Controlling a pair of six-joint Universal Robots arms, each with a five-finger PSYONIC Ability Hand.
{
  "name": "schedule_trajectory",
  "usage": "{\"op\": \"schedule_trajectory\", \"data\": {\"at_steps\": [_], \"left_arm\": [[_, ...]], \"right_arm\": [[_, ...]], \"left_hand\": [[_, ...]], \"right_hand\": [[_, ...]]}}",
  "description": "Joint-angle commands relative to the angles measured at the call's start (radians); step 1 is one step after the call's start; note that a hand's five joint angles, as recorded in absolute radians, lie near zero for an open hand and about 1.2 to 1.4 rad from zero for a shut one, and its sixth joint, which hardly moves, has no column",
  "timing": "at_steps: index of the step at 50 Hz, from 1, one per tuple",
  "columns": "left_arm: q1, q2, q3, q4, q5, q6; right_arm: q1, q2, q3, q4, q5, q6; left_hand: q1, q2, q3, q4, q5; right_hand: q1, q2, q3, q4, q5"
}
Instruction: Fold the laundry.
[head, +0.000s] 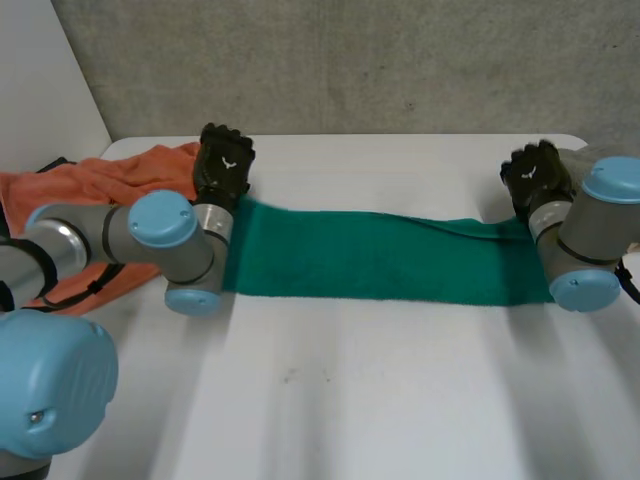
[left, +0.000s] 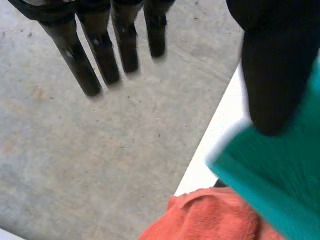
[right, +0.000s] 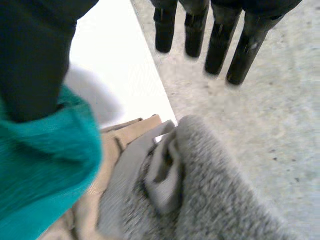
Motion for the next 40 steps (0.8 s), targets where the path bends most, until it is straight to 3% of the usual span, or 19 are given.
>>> {"op": "schedule_trajectory", "data": {"at_steps": [1,5,9,18,29,40], "left_arm": [[-0.030,0.034,-0.018,-0.001,-0.015,0.000],[-0.028,0.150,-0.131,0.002,-0.030,-0.009],[-0.028,0.271,-0.274,0.009,-0.035,-0.017],[-0.045,0.483,-0.580,0.006,-0.035,-0.095],[-0.068,0.535,-0.696,0.006,-0.030,-0.184],[-0.068,0.522,-0.697,0.008,-0.030,-0.187]], "right_arm": [[0.024,-0.143,0.068,-0.118,0.058,0.069],[0.012,-0.300,0.157,-0.108,0.033,0.152],[0.001,-0.453,0.257,0.034,-0.042,0.189],[-0.119,-0.512,0.424,0.326,-0.102,0.191],[-0.228,-0.478,0.610,0.230,-0.192,0.183],[-0.231,-0.331,0.589,0.064,-0.198,0.174]], "left_hand": [[-0.279,-0.380,-0.410,-0.398,-0.377],[-0.279,-0.380,-0.410,-0.398,-0.377],[-0.279,-0.380,-0.410,-0.398,-0.377],[-0.279,-0.380,-0.410,-0.398,-0.377],[-0.272,-0.374,-0.403,-0.391,-0.371],[-0.272,-0.374,-0.403,-0.391,-0.371]], "right_hand": [[-0.069,-0.141,-0.154,-0.161,-0.170],[-0.069,-0.141,-0.154,-0.161,-0.170],[-0.069,-0.141,-0.154,-0.161,-0.170],[-0.056,-0.128,-0.141,-0.148,-0.157],[0.109,0.036,0.024,0.017,0.008],[0.296,0.223,0.211,0.204,0.195]]}}
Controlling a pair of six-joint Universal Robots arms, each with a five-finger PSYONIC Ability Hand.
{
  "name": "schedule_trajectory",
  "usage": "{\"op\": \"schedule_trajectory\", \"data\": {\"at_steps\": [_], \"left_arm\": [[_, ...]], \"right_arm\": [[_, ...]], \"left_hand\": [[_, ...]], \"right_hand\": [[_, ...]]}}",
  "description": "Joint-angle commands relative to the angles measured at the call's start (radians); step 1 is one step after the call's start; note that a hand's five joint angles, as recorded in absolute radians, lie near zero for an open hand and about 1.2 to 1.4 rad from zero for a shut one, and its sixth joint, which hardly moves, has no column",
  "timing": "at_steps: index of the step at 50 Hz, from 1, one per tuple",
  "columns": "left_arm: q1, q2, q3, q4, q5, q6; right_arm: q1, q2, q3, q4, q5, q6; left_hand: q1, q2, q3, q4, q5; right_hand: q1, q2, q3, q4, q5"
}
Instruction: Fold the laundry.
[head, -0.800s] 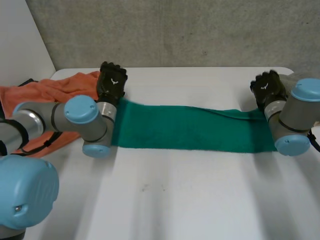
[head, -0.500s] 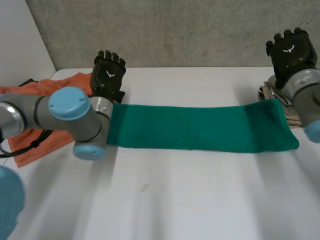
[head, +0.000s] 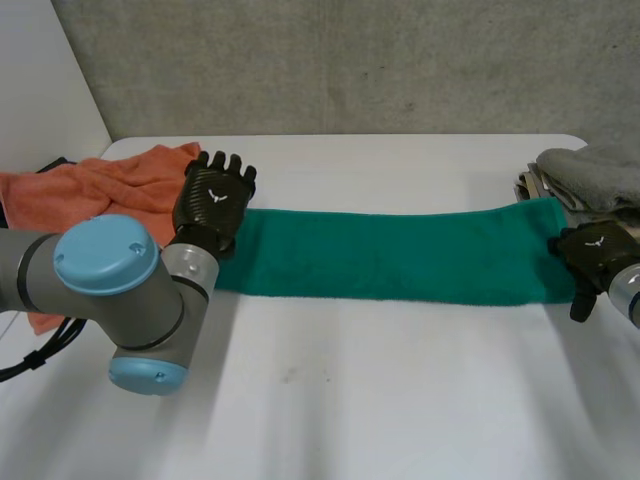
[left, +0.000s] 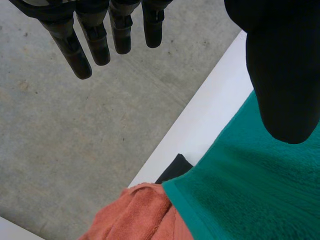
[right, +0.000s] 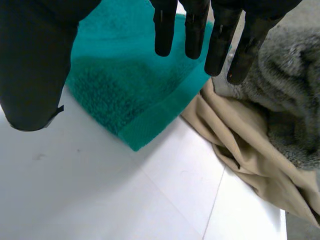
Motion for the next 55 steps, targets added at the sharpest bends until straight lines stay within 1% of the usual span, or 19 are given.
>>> {"op": "schedule_trajectory", "data": {"at_steps": [1,3,4,11,16,21,26,29,32,33,34,41,42,45,46,47,49,50,55], "left_arm": [[0.001,-0.010,0.004,0.001,0.000,0.002],[0.001,-0.010,0.004,0.001,0.000,0.000],[0.001,-0.012,0.002,0.001,0.000,0.002],[-0.002,-0.002,-0.007,-0.001,-0.005,0.002],[0.001,0.031,-0.027,0.001,-0.003,0.002],[0.006,0.059,-0.039,0.001,-0.005,0.002],[0.010,0.093,-0.067,0.001,-0.006,0.000],[0.010,0.099,-0.079,-0.001,-0.005,0.000],[0.010,0.107,-0.085,-0.001,-0.008,0.000],[0.012,0.111,-0.085,-0.001,-0.008,0.000],[0.013,0.119,-0.088,-0.001,-0.009,0.000],[0.023,0.156,-0.103,-0.001,-0.009,-0.012],[0.023,0.165,-0.108,-0.002,-0.009,-0.016],[0.026,0.179,-0.116,-0.001,-0.009,-0.026],[0.029,0.186,-0.119,-0.001,-0.009,-0.029],[0.032,0.189,-0.123,-0.001,-0.009,-0.030],[0.036,0.196,-0.128,-0.002,-0.011,-0.032],[0.040,0.200,-0.133,-0.002,-0.011,-0.032],[0.044,0.203,-0.145,-0.002,-0.011,-0.033]], "right_arm": [[0.003,0.106,-0.039,-0.102,-0.001,-0.008],[0.003,0.125,-0.056,-0.111,-0.004,-0.008],[0.003,0.140,-0.073,-0.113,0.000,-0.009],[-0.022,0.109,-0.059,-0.131,0.016,-0.011],[-0.091,0.013,-0.015,-0.125,0.022,-0.021],[-0.180,-0.016,-0.008,-0.114,0.022,-0.043],[-0.292,-0.027,-0.016,-0.099,0.032,-0.202],[-0.300,-0.027,-0.024,-0.101,0.046,-0.253],[-0.243,-0.038,-0.040,-0.099,0.069,-0.252],[-0.209,-0.044,-0.050,-0.101,0.075,-0.244],[-0.144,-0.059,-0.074,-0.101,0.081,-0.226],[0.096,-0.095,-0.162,-0.108,0.082,-0.130],[0.175,-0.087,-0.185,-0.117,0.080,-0.124],[0.301,-0.067,-0.220,-0.140,0.072,-0.129],[0.382,-0.035,-0.241,-0.171,0.066,-0.129],[0.422,-0.012,-0.252,-0.191,0.060,-0.130],[0.496,0.028,-0.271,-0.232,0.036,-0.130],[0.559,0.071,-0.286,-0.272,0.005,-0.132],[0.679,0.210,-0.309,-0.337,-0.118,-0.130]], "left_hand": [[-0.011,-0.027,-0.033,-0.023,-0.042],[-0.011,-0.027,-0.033,-0.023,-0.042],[-0.011,-0.027,-0.033,-0.023,-0.042],[-0.008,-0.024,-0.031,-0.020,-0.039],[-0.008,-0.024,-0.031,-0.020,-0.039],[-0.011,-0.027,-0.033,-0.023,-0.042],[-0.011,-0.027,-0.033,-0.023,-0.042],[-0.011,-0.027,-0.033,-0.023,-0.042],[-0.011,-0.027,-0.033,-0.023,-0.042],[-0.011,-0.027,-0.033,-0.023,-0.042],[-0.011,-0.027,-0.033,-0.023,-0.042],[-0.011,-0.027,-0.033,-0.023,-0.042],[-0.011,-0.027,-0.033,-0.023,-0.042],[-0.011,-0.027,-0.033,-0.023,-0.042],[-0.011,-0.027,-0.033,-0.023,-0.042],[-0.011,-0.027,-0.033,-0.023,-0.042],[-0.011,-0.027,-0.033,-0.023,-0.042],[-0.008,-0.024,-0.031,-0.020,-0.039],[-0.008,-0.024,-0.031,-0.020,-0.039]], "right_hand": [[0.324,0.283,0.271,0.276,0.277],[0.578,0.537,0.526,0.531,0.531],[1.100,1.059,1.048,1.053,1.053],[1.116,1.075,1.064,1.069,1.069],[1.116,1.075,1.064,1.069,1.069],[1.116,1.075,1.064,1.069,1.069],[1.116,1.075,1.064,1.069,1.069],[1.116,1.075,1.064,1.069,1.069],[1.116,1.075,1.064,1.069,1.069],[1.116,1.075,1.064,1.069,1.069],[1.116,1.075,1.064,1.069,1.069],[1.116,1.075,1.064,1.069,1.069],[1.116,1.075,1.064,1.069,1.069],[1.116,1.075,1.064,1.069,1.069],[1.116,1.075,1.064,1.069,1.069],[1.116,1.075,1.064,1.069,1.069],[1.116,1.075,1.064,1.069,1.069],[1.116,1.075,1.064,1.069,1.069],[1.116,1.075,1.064,1.069,1.069]]}}
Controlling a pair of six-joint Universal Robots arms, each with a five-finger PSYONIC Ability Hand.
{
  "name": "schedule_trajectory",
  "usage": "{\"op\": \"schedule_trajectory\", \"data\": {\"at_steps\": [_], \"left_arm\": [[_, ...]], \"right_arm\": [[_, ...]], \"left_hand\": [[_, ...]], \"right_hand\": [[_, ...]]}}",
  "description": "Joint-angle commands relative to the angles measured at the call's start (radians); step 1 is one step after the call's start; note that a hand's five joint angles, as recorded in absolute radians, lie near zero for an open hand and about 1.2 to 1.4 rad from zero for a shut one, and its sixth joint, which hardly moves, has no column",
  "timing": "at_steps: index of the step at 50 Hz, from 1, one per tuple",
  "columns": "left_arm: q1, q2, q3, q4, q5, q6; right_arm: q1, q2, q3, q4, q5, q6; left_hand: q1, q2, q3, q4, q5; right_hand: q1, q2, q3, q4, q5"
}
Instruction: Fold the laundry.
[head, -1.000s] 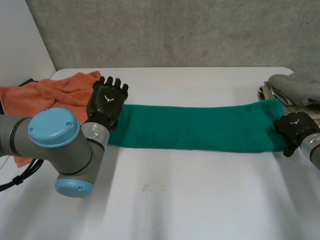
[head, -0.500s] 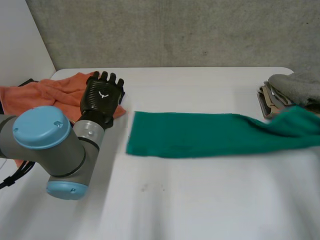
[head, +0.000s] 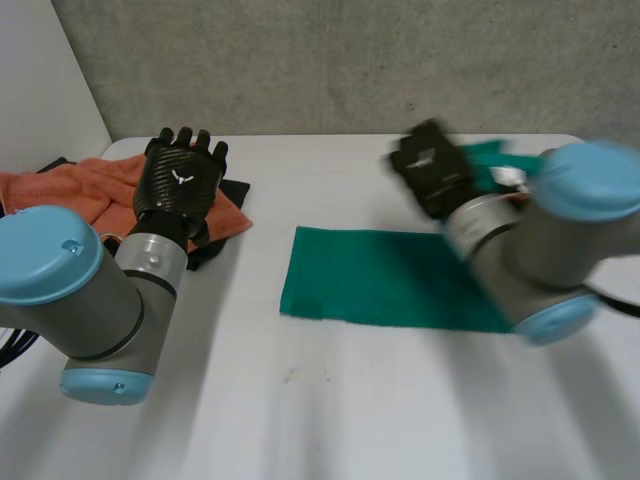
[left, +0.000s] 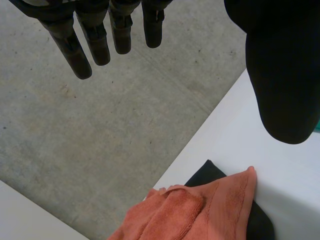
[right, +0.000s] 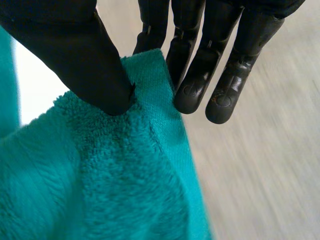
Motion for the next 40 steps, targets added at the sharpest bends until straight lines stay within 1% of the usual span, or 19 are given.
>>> {"op": "schedule_trajectory", "data": {"at_steps": [1,2,4,8,9,10,11,13,14,17,18,21,22,25,26,30,33,37,40], "left_arm": [[0.009,0.007,-0.018,0.001,0.000,-0.003],[0.009,0.007,-0.024,0.001,0.000,-0.003],[0.009,0.007,-0.029,0.001,0.001,-0.003],[0.009,0.006,-0.035,0.001,0.001,-0.006],[0.009,0.006,-0.037,0.001,0.001,-0.006],[0.009,0.006,-0.037,0.001,0.003,-0.009],[0.009,0.004,-0.035,0.001,0.003,-0.012],[0.009,0.004,-0.035,0.001,0.004,-0.015],[0.009,0.003,-0.029,0.001,0.006,-0.018],[0.003,-0.003,-0.018,0.001,0.006,-0.021],[-0.002,-0.005,-0.014,0.002,0.007,-0.023],[-0.013,-0.003,0.002,0.002,0.009,-0.024],[-0.031,-0.005,0.015,0.002,0.009,-0.029],[-0.074,-0.017,0.039,0.002,0.012,-0.041],[-0.100,-0.037,0.060,0.002,0.012,-0.052],[-0.140,-0.097,0.114,-0.005,0.007,-0.067],[-0.157,-0.120,0.135,-0.010,0.007,-0.066],[-0.177,-0.131,0.149,-0.009,0.006,-0.066],[-0.177,-0.132,0.146,-0.009,0.004,-0.067]], "right_arm": [[0.195,0.201,-0.047,-0.104,-0.158,-0.005],[0.216,0.250,-0.059,-0.101,-0.190,-0.008],[0.236,0.286,-0.061,-0.101,-0.214,-0.009],[0.264,0.308,-0.061,-0.110,-0.223,-0.023],[0.264,0.301,-0.062,-0.110,-0.215,-0.028],[0.259,0.276,-0.064,-0.109,-0.183,-0.023],[0.256,0.262,-0.061,-0.107,-0.162,-0.020],[0.256,0.217,-0.051,-0.106,-0.111,-0.009],[0.251,0.156,-0.038,-0.101,-0.053,0.015],[0.230,0.099,-0.006,-0.095,-0.004,0.073],[0.192,0.067,0.030,-0.093,0.012,0.131],[0.132,0.024,0.082,-0.075,0.021,0.230],[0.103,-0.017,0.114,-0.036,0.024,0.280],[0.060,-0.077,0.148,0.064,0.024,0.346],[0.026,-0.097,0.163,0.133,0.026,0.382],[-0.069,-0.087,0.218,0.253,0.020,0.426],[-0.112,-0.067,0.252,0.256,0.019,0.420],[-0.167,0.011,0.271,0.212,0.024,0.384],[-0.181,0.050,0.260,0.198,0.032,0.350]], "left_hand": [[-0.008,-0.024,-0.031,-0.020,-0.039],[-0.008,-0.024,-0.031,-0.020,-0.039],[-0.008,-0.024,-0.031,-0.020,-0.039],[-0.008,-0.024,-0.031,-0.020,-0.039],[-0.008,-0.024,-0.031,-0.020,-0.039],[-0.008,-0.024,-0.031,-0.020,-0.039],[-0.008,-0.024,-0.031,-0.020,-0.039],[-0.008,-0.024,-0.031,-0.020,-0.039],[-0.008,-0.024,-0.031,-0.020,-0.039],[-0.008,-0.024,-0.031,-0.020,-0.039],[-0.005,-0.021,-0.028,-0.017,-0.036],[0.001,-0.015,-0.022,-0.011,-0.030],[0.004,-0.012,-0.019,-0.009,-0.027],[0.004,-0.012,-0.019,-0.008,-0.027],[0.004,-0.012,-0.019,-0.008,-0.027],[0.004,-0.012,-0.019,-0.008,-0.027],[0.007,-0.009,-0.016,-0.006,-0.025],[0.007,-0.009,-0.016,-0.006,-0.025],[0.007,-0.009,-0.016,-0.006,-0.025]], "right_hand": [[0.406,0.217,0.211,0.207,0.233],[0.406,0.217,0.211,0.207,0.233],[0.406,0.217,0.211,0.207,0.233],[0.406,0.217,0.211,0.207,0.233],[0.209,0.021,0.015,0.011,0.037],[-0.519,-0.708,-0.714,-0.718,-0.692],[-0.800,-0.988,-0.994,-0.999,-0.972],[-0.816,-1.004,-1.011,-1.015,-0.988],[-0.816,-1.004,-1.011,-1.015,-0.988],[-0.816,-1.004,-1.011,-1.015,-0.988],[-0.816,-1.004,-1.011,-1.015,-0.988],[-0.816,-1.004,-1.011,-1.015,-0.988],[-0.816,-1.004,-1.011,-1.015,-0.988],[-0.816,-1.004,-1.011,-1.015,-0.988],[-0.816,-1.004,-1.011,-1.015,-0.988],[-0.816,-1.004,-1.011,-1.015,-0.988],[-0.816,-1.004,-1.011,-1.015,-0.988],[-0.569,-0.757,-0.763,-0.767,-0.741],[-0.416,-0.604,-0.610,-0.614,-0.588]]}}
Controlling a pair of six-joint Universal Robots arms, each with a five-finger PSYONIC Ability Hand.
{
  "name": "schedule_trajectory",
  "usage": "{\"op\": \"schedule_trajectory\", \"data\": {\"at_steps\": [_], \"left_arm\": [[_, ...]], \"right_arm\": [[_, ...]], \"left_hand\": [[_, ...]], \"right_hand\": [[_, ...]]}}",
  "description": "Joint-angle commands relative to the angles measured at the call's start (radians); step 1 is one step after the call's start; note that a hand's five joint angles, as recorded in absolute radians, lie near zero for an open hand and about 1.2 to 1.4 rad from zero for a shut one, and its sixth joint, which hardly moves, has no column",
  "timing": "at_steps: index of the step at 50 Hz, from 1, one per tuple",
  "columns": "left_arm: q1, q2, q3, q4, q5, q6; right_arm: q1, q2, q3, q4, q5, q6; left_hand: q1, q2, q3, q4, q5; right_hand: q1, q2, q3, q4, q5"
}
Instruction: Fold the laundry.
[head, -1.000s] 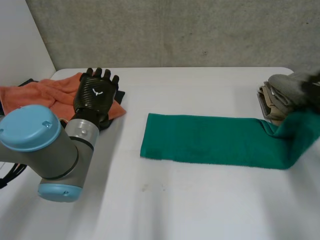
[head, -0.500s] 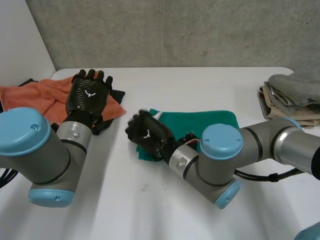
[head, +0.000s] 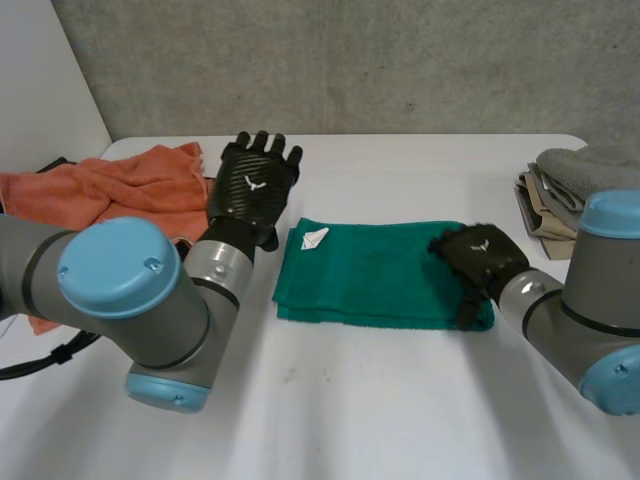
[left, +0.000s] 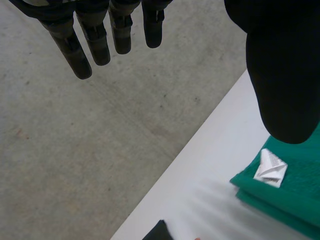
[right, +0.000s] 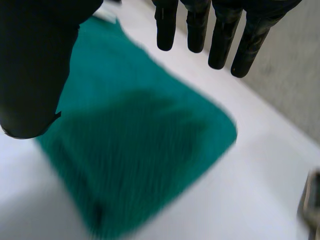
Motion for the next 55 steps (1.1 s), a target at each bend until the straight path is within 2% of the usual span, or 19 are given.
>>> {"op": "schedule_trajectory", "data": {"at_steps": [1,3,4,9,12,16,19,24,28,29,31,32,33,35,37,43,47,50,55], "left_arm": [[-0.023,-0.025,0.014,-0.003,-0.003,-0.001],[-0.023,-0.023,0.008,-0.003,-0.003,0.000],[-0.023,-0.023,0.007,-0.003,-0.003,0.000],[-0.022,-0.004,-0.022,-0.005,-0.003,0.000],[-0.019,0.018,-0.038,-0.005,-0.003,0.000],[-0.015,0.056,-0.055,-0.005,-0.005,-0.001],[-0.005,0.064,-0.065,-0.005,-0.005,-0.003],[0.014,0.064,-0.071,-0.005,-0.009,-0.003],[0.027,0.063,-0.073,-0.005,-0.025,-0.007],[0.031,0.061,-0.071,-0.003,-0.025,-0.007],[0.034,0.055,-0.064,-0.005,-0.028,-0.007],[0.034,0.052,-0.058,-0.003,-0.028,-0.007],[0.034,0.050,-0.055,-0.003,-0.029,-0.007],[0.038,0.047,-0.047,-0.002,-0.028,-0.007],[0.041,0.038,-0.024,-0.002,-0.029,-0.015],[0.011,-0.006,0.069,-0.026,-0.025,-0.101],[-0.043,-0.040,0.151,-0.106,-0.025,-0.188],[-0.066,-0.075,0.208,-0.173,-0.025,-0.248],[-0.121,-0.183,0.333,-0.340,-0.025,-0.375]], "right_arm": [[-0.083,0.140,0.007,-0.047,0.017,-0.104],[-0.086,0.151,-0.011,-0.050,0.031,-0.134],[-0.089,0.150,-0.019,-0.053,0.039,-0.140],[-0.089,0.116,-0.036,-0.157,0.099,-0.192],[-0.062,0.084,-0.037,-0.205,0.097,-0.229],[0.039,0.068,-0.071,-0.245,0.089,-0.319],[0.160,0.136,-0.117,-0.254,0.050,-0.379],[0.332,0.210,-0.154,-0.268,-0.119,-0.479],[0.365,0.263,-0.152,-0.269,-0.208,-0.505],[0.365,0.268,-0.155,-0.271,-0.208,-0.502],[0.363,0.266,-0.164,-0.272,-0.188,-0.490],[0.365,0.253,-0.168,-0.274,-0.156,-0.465],[0.362,0.240,-0.169,-0.274,-0.133,-0.441],[0.359,0.208,-0.169,-0.275,-0.077,-0.380],[0.343,0.136,-0.155,-0.266,-0.004,-0.234],[0.221,-0.061,-0.093,-0.171,0.019,0.174],[0.146,-0.099,-0.106,-0.036,0.022,0.305],[0.113,-0.080,-0.125,0.021,0.023,0.328],[0.102,0.047,-0.227,0.088,0.028,0.319]], "left_hand": [[0.004,-0.012,-0.019,-0.008,-0.027],[0.007,-0.009,-0.016,-0.005,-0.025],[0.007,-0.009,-0.016,-0.005,-0.025],[0.007,-0.009,-0.016,-0.005,-0.025],[0.007,-0.009,-0.016,-0.005,-0.025],[0.007,-0.009,-0.016,-0.005,-0.025],[0.007,-0.009,-0.016,-0.005,-0.025],[0.007,-0.009,-0.016,-0.005,-0.025],[0.007,-0.009,-0.016,-0.005,-0.025],[0.007,-0.009,-0.016,-0.005,-0.025],[0.007,-0.009,-0.016,-0.005,-0.025],[0.007,-0.009,-0.016,-0.005,-0.025],[0.007,-0.009,-0.016,-0.005,-0.025],[0.010,-0.006,-0.013,-0.003,-0.022],[0.010,-0.006,-0.013,-0.003,-0.022],[0.039,0.023,0.016,0.027,0.008],[0.039,0.023,0.016,0.027,0.008],[0.039,0.023,0.016,0.027,0.008],[0.039,0.023,0.016,0.027,0.008]], "right_hand": [[0.575,0.554,0.563,0.540,0.531],[1.071,1.050,1.058,1.036,1.027],[1.197,1.176,1.185,1.163,1.153],[1.198,1.177,1.186,1.164,1.154],[1.198,1.177,1.186,1.164,1.154],[1.198,1.177,1.186,1.164,1.154],[1.198,1.177,1.186,1.164,1.154],[1.198,1.177,1.186,1.164,1.154],[1.198,1.177,1.186,1.164,1.154],[1.124,1.103,1.112,1.089,1.080],[0.656,0.635,0.644,0.621,0.612],[0.148,0.127,0.135,0.113,0.103],[-0.023,-0.044,-0.036,-0.058,-0.068],[-0.023,-0.044,-0.036,-0.058,-0.068],[-0.023,-0.044,-0.036,-0.058,-0.068],[-0.023,-0.044,-0.036,-0.058,-0.068],[-0.023,-0.044,-0.036,-0.058,-0.068],[-0.023,-0.044,-0.036,-0.058,-0.068],[-0.023,-0.044,-0.036,-0.058,-0.068]]}}
